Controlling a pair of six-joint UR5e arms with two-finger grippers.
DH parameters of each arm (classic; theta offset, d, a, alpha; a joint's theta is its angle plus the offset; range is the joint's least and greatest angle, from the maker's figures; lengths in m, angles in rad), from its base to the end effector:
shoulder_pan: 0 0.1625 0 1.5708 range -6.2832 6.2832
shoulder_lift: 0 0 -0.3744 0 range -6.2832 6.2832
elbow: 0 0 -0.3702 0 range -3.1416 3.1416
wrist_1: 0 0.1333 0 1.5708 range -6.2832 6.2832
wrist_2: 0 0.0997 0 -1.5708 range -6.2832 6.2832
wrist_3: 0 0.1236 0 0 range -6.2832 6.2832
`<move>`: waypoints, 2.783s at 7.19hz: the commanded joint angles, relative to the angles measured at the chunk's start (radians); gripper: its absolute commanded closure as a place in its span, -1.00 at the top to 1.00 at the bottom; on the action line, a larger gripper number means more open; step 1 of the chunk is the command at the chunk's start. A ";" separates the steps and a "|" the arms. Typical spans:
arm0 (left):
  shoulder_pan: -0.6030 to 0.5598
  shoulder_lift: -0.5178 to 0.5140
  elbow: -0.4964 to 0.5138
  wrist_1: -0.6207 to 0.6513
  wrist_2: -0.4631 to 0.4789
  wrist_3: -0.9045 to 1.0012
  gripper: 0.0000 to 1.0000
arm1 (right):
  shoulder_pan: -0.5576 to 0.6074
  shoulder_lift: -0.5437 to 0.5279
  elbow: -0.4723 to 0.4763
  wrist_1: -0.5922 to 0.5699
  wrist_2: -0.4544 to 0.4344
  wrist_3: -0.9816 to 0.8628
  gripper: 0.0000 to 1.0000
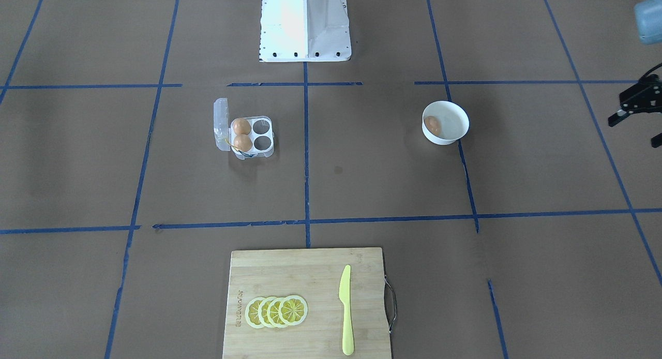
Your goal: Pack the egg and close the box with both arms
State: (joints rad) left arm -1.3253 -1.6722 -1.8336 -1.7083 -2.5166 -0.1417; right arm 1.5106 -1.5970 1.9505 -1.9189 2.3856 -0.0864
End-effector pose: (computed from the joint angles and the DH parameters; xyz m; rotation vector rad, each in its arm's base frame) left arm 0.0909 -0.4989 0.4186 0.2775 0.9997 0.3314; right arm 0.0170 -0.4395 0.4929 0.0158 -0.8154 -0.1406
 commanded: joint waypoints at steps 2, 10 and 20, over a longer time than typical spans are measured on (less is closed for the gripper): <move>0.271 0.002 -0.094 -0.097 0.041 -0.559 0.99 | 0.000 -0.001 -0.008 0.000 0.004 -0.001 1.00; 0.554 -0.009 0.007 -0.278 0.171 -0.935 0.33 | -0.001 0.014 -0.030 0.003 0.004 -0.004 1.00; 0.612 -0.058 0.094 -0.309 0.177 -0.920 0.21 | -0.001 0.012 -0.071 0.067 0.003 -0.003 1.00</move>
State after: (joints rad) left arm -0.7180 -1.7296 -1.7432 -2.0112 -2.3395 -1.0620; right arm 1.5095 -1.5846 1.8792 -1.8522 2.3891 -0.0890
